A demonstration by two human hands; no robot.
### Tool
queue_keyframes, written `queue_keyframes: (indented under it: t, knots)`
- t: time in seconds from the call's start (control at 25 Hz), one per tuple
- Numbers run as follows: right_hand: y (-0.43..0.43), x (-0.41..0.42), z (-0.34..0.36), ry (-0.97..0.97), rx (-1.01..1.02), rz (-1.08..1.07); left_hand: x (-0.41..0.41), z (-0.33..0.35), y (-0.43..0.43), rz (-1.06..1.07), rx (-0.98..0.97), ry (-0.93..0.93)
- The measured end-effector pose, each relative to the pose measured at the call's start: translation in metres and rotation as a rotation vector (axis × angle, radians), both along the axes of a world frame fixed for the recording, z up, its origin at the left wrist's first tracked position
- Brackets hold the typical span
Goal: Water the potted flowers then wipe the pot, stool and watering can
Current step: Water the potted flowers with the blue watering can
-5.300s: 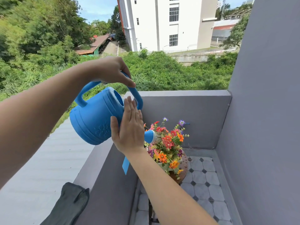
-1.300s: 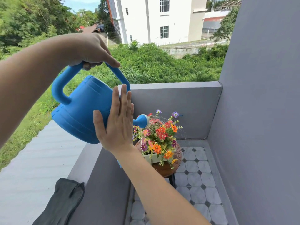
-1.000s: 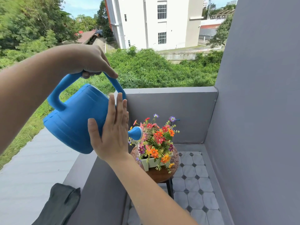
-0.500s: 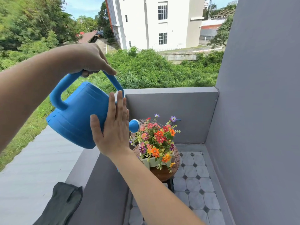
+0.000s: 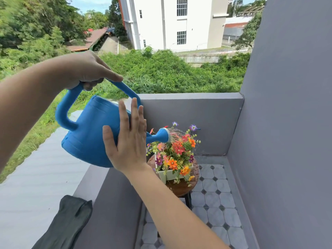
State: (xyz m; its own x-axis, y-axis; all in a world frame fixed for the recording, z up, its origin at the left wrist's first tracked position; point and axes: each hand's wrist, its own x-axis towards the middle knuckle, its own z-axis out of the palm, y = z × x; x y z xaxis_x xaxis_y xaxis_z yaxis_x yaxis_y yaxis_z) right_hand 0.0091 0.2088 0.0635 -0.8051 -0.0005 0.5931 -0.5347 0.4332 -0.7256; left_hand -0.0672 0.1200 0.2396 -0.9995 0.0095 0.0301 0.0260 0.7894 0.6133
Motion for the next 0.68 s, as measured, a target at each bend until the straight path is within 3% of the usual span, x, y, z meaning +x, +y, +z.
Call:
queue_keyframes:
  t: [0.48, 0.68]
  knots:
    - [-0.027, -0.013, -0.065, -0.037, 0.074, -0.008, 0.04, -0.13, -0.075, 0.162, 0.681, 0.217]
    - [-0.032, -0.035, -0.069, -0.071, 0.027, 0.014, 0.047, -0.154, -0.075, 0.294, 0.789, 0.386]
